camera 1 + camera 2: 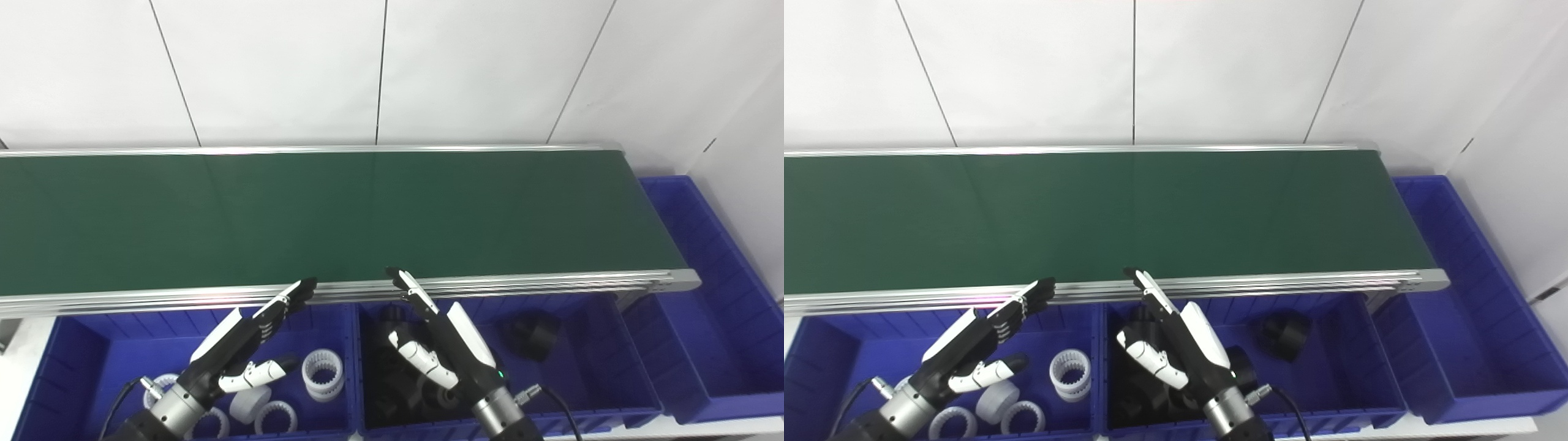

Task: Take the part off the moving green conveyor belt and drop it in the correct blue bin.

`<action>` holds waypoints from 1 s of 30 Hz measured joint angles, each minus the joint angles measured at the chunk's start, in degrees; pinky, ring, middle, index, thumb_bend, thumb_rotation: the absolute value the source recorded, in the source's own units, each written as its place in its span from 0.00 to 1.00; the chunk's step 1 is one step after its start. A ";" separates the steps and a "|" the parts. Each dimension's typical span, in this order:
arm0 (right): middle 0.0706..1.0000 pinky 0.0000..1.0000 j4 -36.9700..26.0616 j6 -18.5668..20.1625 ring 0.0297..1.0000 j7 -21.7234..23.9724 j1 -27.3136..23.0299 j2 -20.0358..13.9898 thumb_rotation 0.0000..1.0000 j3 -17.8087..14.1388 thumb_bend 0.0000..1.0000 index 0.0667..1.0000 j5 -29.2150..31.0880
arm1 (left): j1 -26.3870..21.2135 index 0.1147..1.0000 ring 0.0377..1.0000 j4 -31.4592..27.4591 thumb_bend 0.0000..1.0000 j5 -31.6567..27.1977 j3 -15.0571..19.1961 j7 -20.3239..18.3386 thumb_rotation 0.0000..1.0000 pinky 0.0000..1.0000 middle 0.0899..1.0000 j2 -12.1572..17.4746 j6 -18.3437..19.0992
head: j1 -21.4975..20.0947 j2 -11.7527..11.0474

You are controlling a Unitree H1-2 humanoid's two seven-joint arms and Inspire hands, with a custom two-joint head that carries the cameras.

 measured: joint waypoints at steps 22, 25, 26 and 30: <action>0.99 0.87 3.07 -3.28 0.94 0.18 0.14 0.50 1.00 -0.15 0.44 0.97 -0.65 | 1.19 0.98 1.00 -0.59 0.42 -0.42 0.03 0.39 0.73 0.99 1.00 0.13 -0.11 | -0.17 1.32; 0.99 0.88 3.06 -3.29 0.95 0.32 0.14 0.54 0.99 -0.16 0.43 0.97 -0.65 | 1.26 0.98 1.00 -0.63 0.43 -0.39 0.03 0.41 0.73 0.99 1.00 0.13 -0.12 | -0.70 1.58; 0.99 0.88 3.06 -3.29 0.95 0.38 0.14 0.56 0.99 -0.16 0.43 0.97 -0.65 | 1.28 0.98 1.00 -0.72 0.43 -0.39 0.03 0.41 0.73 0.99 1.00 0.13 -0.12 | -0.70 1.58; 1.00 0.90 3.06 -3.29 0.96 0.66 0.14 0.67 1.00 -0.17 0.44 0.98 -0.60 | 1.29 0.97 1.00 -1.23 0.42 -0.67 0.03 0.41 0.71 0.98 0.99 0.12 -0.11 | -0.44 1.67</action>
